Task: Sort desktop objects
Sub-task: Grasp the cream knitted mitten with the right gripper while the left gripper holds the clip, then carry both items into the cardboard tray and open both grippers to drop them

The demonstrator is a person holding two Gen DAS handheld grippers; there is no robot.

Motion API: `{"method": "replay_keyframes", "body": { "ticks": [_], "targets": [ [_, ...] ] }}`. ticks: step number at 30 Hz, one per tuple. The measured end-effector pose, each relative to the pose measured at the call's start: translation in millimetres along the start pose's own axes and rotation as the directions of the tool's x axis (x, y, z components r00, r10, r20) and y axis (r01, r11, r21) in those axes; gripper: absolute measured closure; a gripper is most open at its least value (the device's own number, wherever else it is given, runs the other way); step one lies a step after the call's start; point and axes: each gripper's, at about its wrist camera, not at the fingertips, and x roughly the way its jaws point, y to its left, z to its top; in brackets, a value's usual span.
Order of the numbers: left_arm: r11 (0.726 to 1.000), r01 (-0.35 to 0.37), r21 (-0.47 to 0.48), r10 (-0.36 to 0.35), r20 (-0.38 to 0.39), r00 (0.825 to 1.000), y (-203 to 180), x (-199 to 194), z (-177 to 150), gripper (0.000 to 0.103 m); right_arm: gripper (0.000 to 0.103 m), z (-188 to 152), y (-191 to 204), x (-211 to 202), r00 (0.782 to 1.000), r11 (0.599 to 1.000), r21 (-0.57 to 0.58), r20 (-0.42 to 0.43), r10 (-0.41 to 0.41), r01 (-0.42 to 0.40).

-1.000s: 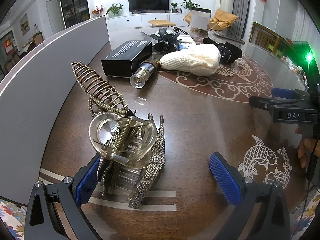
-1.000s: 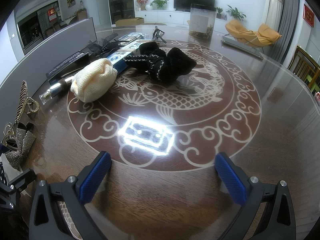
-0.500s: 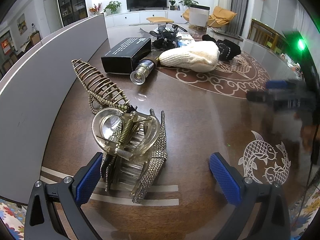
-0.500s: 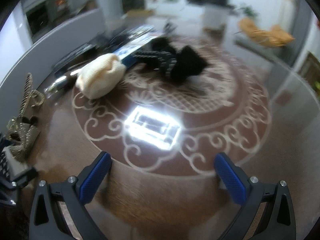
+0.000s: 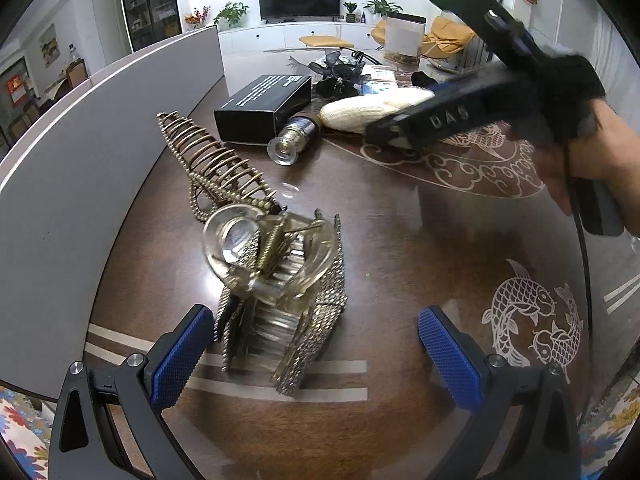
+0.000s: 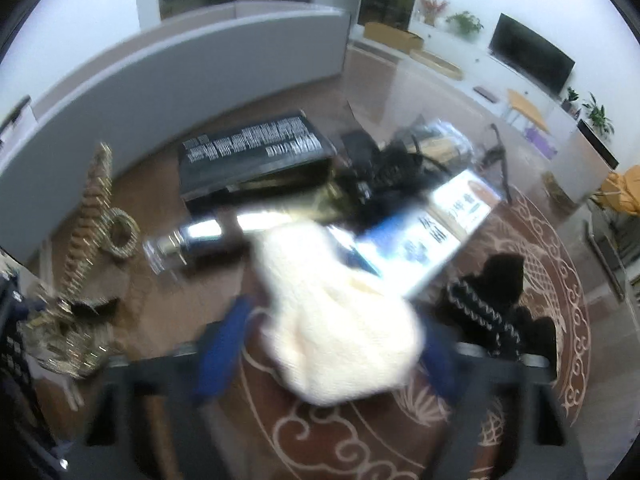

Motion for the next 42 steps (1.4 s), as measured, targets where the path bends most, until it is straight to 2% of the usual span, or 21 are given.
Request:
{"method": "replay_keyframes", "body": {
  "ticks": [2,6,7,10,11,13,18,22,23,24,25,26,29,33,38,42],
  "targets": [
    [1.0,-0.001,-0.002,0.001,-0.007,1.0,3,0,0,0.0,0.045,-16,-2,-9,0.999,0.999,0.03,0.018,0.026,-0.027],
    [1.0,0.009,-0.016,-0.01,-0.033,0.999,8,1,5,0.0,0.041,-70,-3,-39,0.999,0.995,0.094,0.017,-0.033,0.031],
    [0.999,0.032,-0.026,-0.033,-0.034,0.999,11,0,6,0.0,0.035,-93,-4,-51,0.998,0.99,0.126,0.014,-0.061,0.059],
    [0.99,0.129,-0.063,-0.131,-0.026,0.991,20,-4,7,0.0,0.01,-139,-4,-70,0.997,0.986,0.156,0.012,-0.07,0.067],
    [0.987,0.146,-0.062,-0.148,-0.028,0.989,19,-4,6,0.0,0.006,-152,-4,-77,0.997,0.985,0.154,0.023,-0.078,0.073],
    [0.987,0.158,-0.041,-0.159,-0.036,0.987,17,-5,4,0.0,0.004,-170,-2,-85,0.993,0.986,0.136,0.045,-0.108,0.101],
    [0.996,0.084,0.034,-0.082,-0.049,0.995,3,-4,1,0.0,0.0,-168,-5,-80,0.992,0.989,0.095,0.046,-0.116,0.112],
    [0.997,0.051,0.052,-0.049,-0.045,0.998,-1,-1,2,0.0,0.0,-154,-12,-68,0.998,0.99,0.134,0.034,-0.052,0.047],
    [0.998,0.046,0.054,-0.044,-0.037,0.998,-2,-1,3,0.005,0.001,-152,-15,-65,0.999,0.988,0.15,0.027,-0.032,0.027],
    [0.997,0.042,0.059,-0.041,-0.015,0.999,-2,-2,4,0.027,0.003,-149,-18,-62,1.0,0.986,0.164,0.017,-0.017,0.014],
    [0.998,0.042,0.056,-0.042,0.003,0.999,0,-6,7,0.045,0.021,-147,-20,-62,1.0,0.985,0.175,0.015,0.001,-0.003],
    [0.997,0.07,0.043,-0.07,0.001,0.998,3,-7,9,0.052,0.056,-145,-20,-65,1.0,0.984,0.175,0.029,0.009,-0.014],
    [0.995,0.104,-0.002,-0.104,0.006,0.995,12,-12,7,0.053,0.058,-140,-14,-80,0.999,0.988,0.15,0.026,0.019,-0.022],
    [0.984,0.169,-0.05,-0.165,0.071,0.984,14,-37,3,0.053,0.058,-147,-12,-108,0.995,0.978,0.194,0.077,0.067,-0.081],
    [0.969,0.215,-0.121,-0.198,0.133,0.971,22,-69,-5,0.053,0.058,-159,-18,-109,0.996,0.967,0.243,0.05,0.069,-0.079],
    [0.956,0.227,-0.188,-0.19,0.195,0.962,49,-103,2,0.053,0.058,-134,-6,-126,0.991,0.974,0.206,0.106,0.078,-0.099]
  ]
}}
